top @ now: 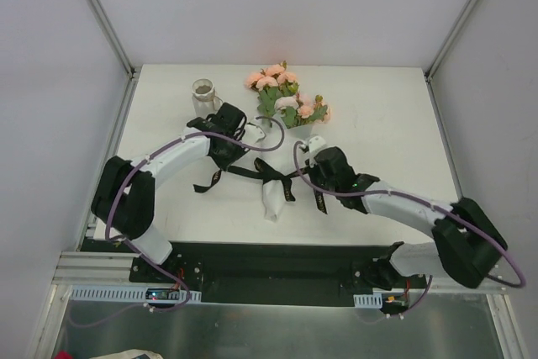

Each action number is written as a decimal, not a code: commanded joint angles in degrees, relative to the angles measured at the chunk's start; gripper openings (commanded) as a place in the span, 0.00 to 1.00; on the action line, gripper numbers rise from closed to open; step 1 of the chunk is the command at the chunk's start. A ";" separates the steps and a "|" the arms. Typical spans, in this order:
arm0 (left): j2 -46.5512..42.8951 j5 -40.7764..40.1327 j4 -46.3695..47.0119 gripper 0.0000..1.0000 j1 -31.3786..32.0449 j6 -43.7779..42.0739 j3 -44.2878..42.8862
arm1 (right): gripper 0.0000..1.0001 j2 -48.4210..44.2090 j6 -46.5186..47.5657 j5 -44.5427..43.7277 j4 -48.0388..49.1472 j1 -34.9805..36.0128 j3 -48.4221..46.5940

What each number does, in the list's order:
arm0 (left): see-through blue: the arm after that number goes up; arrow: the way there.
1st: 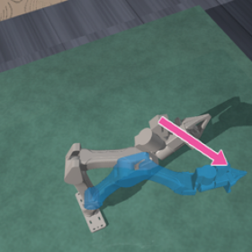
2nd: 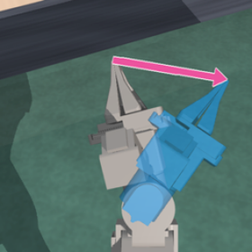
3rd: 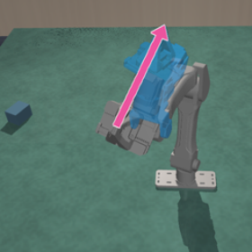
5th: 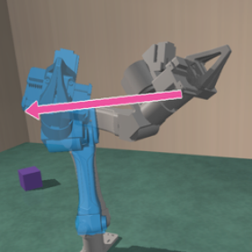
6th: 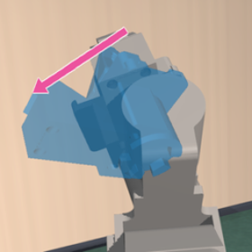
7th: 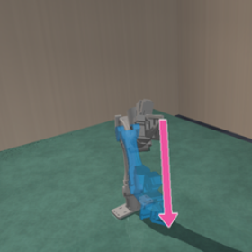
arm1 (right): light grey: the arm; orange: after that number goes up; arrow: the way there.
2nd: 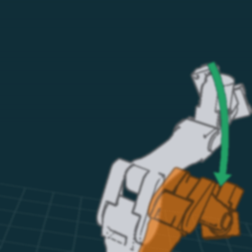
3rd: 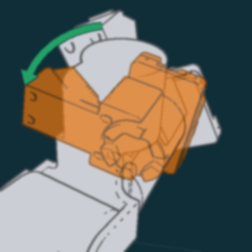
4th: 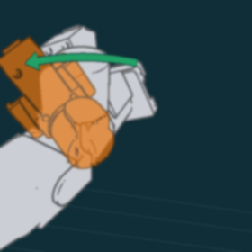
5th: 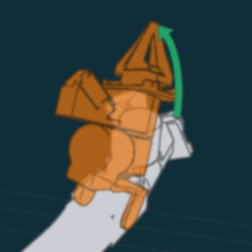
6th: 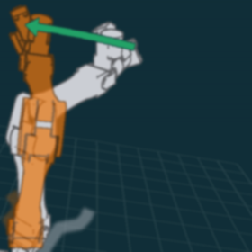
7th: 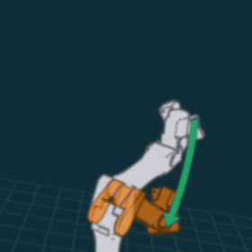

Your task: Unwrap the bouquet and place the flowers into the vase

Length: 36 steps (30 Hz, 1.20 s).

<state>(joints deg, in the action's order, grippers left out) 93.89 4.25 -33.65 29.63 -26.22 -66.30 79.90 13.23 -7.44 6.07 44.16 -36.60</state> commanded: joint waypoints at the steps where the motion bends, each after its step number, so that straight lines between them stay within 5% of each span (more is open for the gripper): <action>1: -8.62 -4.07 -4.32 0.00 -1.84 2.75 -2.87 | 0.01 -14.04 -4.00 -13.02 -5.79 -3.02 1.09; 8: -18.64 -6.80 -9.68 0.00 -16.86 1.80 -2.69 | 0.01 -29.17 -9.62 -25.85 -16.16 -11.88 -1.70; 17: -28.84 -5.22 -9.95 0.00 -37.97 -6.12 2.14 | 0.01 -30.68 -15.78 -34.65 -29.52 -29.02 -12.88; 19: -29.11 -5.30 -9.94 0.15 -39.29 -6.21 2.84 | 0.01 -30.33 -17.44 -37.81 -32.76 -31.06 -15.06; 20: -29.02 -5.31 -9.94 0.53 -39.56 -6.13 2.93 | 0.01 -29.54 -17.98 -38.78 -34.09 -32.81 -15.95; 23: -29.37 -3.12 -10.12 0.99 -39.65 -6.30 3.55 | 0.48 -27.70 -18.33 -36.69 -38.84 -33.88 -19.20; 28: -29.46 4.87 -13.62 0.99 -39.56 -5.43 0.83 | 0.82 -28.13 -16.67 -37.28 -41.74 -27.13 -18.94; 31: -28.85 10.42 -16.26 0.99 -38.86 -4.64 -2.68 | 0.94 -29.00 -15.26 -36.50 -42.55 -19.69 -19.30; 36: -29.20 16.57 -17.24 0.99 -38.59 -3.05 -4.54 | 0.96 -22.43 -8.16 -38.79 -40.79 4.32 -20.61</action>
<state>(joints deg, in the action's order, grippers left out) 65.52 12.86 -48.25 -9.34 -30.65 -68.23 52.84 -1.26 -44.88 -34.89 34.92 -54.28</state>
